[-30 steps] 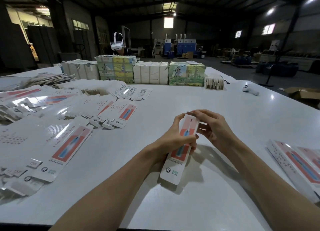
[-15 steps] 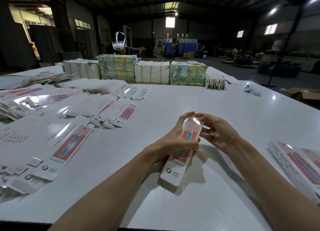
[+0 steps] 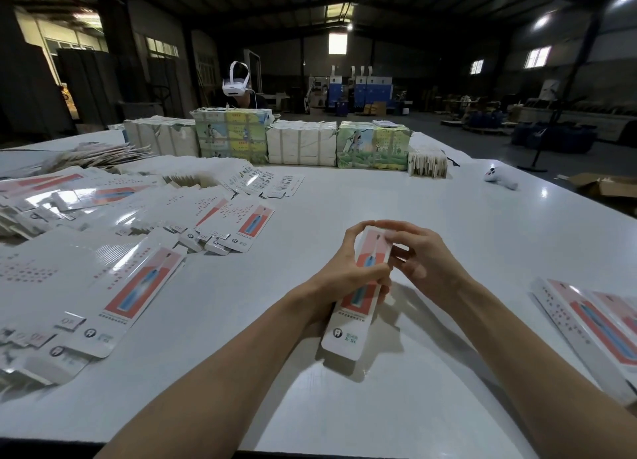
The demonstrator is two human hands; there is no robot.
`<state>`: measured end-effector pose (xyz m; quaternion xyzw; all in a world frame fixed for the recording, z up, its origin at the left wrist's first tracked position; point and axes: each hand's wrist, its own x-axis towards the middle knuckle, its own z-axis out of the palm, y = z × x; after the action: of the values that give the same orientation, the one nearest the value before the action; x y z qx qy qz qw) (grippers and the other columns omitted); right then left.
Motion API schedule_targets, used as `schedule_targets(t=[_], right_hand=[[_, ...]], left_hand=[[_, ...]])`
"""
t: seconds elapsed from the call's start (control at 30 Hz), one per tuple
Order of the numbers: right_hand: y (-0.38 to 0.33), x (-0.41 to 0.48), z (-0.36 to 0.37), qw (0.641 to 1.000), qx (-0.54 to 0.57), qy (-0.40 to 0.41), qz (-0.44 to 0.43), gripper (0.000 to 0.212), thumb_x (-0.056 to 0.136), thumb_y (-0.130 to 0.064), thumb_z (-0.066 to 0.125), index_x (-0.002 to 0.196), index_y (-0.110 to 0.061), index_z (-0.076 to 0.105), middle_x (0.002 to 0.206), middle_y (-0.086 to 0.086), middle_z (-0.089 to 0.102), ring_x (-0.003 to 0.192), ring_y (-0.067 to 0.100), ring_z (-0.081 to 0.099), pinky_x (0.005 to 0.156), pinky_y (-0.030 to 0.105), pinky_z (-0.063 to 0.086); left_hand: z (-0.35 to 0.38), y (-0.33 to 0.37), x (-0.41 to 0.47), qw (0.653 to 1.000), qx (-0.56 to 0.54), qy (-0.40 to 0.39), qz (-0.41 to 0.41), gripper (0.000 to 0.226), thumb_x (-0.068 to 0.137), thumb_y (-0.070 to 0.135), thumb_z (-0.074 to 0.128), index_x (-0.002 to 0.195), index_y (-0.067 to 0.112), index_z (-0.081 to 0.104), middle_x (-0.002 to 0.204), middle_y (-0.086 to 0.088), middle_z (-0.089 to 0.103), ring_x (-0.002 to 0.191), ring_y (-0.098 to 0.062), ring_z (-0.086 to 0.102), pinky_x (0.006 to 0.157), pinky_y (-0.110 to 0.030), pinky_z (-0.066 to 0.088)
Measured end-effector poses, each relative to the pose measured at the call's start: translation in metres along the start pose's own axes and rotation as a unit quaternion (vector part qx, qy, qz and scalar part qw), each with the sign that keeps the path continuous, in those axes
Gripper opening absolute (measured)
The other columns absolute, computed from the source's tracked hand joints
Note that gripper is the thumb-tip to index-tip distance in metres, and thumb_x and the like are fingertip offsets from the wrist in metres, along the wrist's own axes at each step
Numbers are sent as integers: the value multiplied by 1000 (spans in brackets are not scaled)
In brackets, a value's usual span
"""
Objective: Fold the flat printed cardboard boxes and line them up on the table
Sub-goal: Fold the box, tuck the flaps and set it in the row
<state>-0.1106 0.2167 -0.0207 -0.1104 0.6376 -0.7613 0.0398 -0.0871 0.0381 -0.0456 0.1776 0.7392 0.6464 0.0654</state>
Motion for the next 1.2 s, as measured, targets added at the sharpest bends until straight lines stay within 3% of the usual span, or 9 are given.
schedule_targets(t=[0.17, 0.47, 0.63, 0.73, 0.83, 0.9, 1.0, 1.1, 1.2], right_hand=[[4, -1, 6, 998, -37, 33, -43, 22, 100, -16, 70, 118, -4, 70, 107, 16, 77, 107, 38, 74, 91, 44, 63], [5, -7, 11, 985, -118, 53, -110, 14, 101, -14, 67, 108, -5, 76, 97, 6, 80, 96, 29, 77, 86, 36, 64], [7, -4, 10, 991, -96, 36, -91, 17, 103, -15, 64, 113, -3, 72, 102, 11, 79, 97, 31, 76, 85, 38, 63], [11, -4, 14, 982, -153, 50, -94, 25, 106, -25, 60, 125, -9, 67, 110, 4, 76, 103, 23, 75, 78, 28, 63], [14, -4, 15, 956, -261, 53, -125, 36, 107, -31, 59, 140, -18, 53, 124, 0, 65, 107, 15, 70, 72, 21, 60], [14, -6, 18, 923, -339, 57, -173, 33, 105, -28, 61, 136, -20, 52, 127, 0, 59, 108, 12, 66, 72, 21, 60], [15, -14, 24, 854, -463, 34, -236, 29, 106, -33, 58, 130, -18, 61, 130, -4, 56, 117, 12, 59, 92, 37, 58], [13, -24, 34, 817, -538, -22, -205, 48, 102, -52, 55, 138, -19, 59, 138, -5, 53, 125, 12, 51, 98, 41, 52], [6, -30, 38, 810, -558, -68, -165, 58, 99, -49, 62, 143, -13, 51, 143, -1, 47, 120, 16, 52, 99, 36, 52]], left_hand=[[-3, 0, -1, 999, -29, 12, -41, 83, 92, 23, 76, 146, 55, 21, 121, -18, 62, 87, -27, 74, 76, -36, 64], [-5, -3, 0, 995, -87, -14, -55, 86, 86, 20, 78, 144, 54, 25, 114, -19, 68, 78, -29, 73, 72, -38, 62], [-2, -2, 0, 990, -126, -2, -62, 88, 84, 13, 78, 144, 53, 27, 118, -21, 65, 79, -28, 74, 70, -38, 62], [2, 2, -1, 983, -175, 13, -59, 84, 82, 17, 76, 144, 49, 30, 123, -24, 63, 85, -29, 75, 73, -38, 62], [1, 6, -4, 968, -248, 35, -32, 62, 83, 25, 62, 141, 33, 43, 122, -31, 63, 92, -33, 72, 83, -47, 62], [1, 7, -4, 952, -303, 39, -2, 41, 88, 21, 54, 129, 25, 51, 116, -28, 62, 98, -35, 69, 88, -54, 60], [-1, 9, -5, 925, -377, 28, 27, 25, 92, 11, 47, 114, 21, 54, 110, -19, 57, 100, -37, 63, 84, -51, 57], [-6, 11, -7, 926, -375, 35, 11, 18, 91, 16, 45, 96, 11, 62, 99, -18, 58, 96, -36, 60, 83, -45, 52], [-6, 11, -7, 927, -374, 27, 5, 22, 88, 18, 46, 97, 11, 64, 101, -18, 61, 98, -35, 63, 87, -47, 52]])
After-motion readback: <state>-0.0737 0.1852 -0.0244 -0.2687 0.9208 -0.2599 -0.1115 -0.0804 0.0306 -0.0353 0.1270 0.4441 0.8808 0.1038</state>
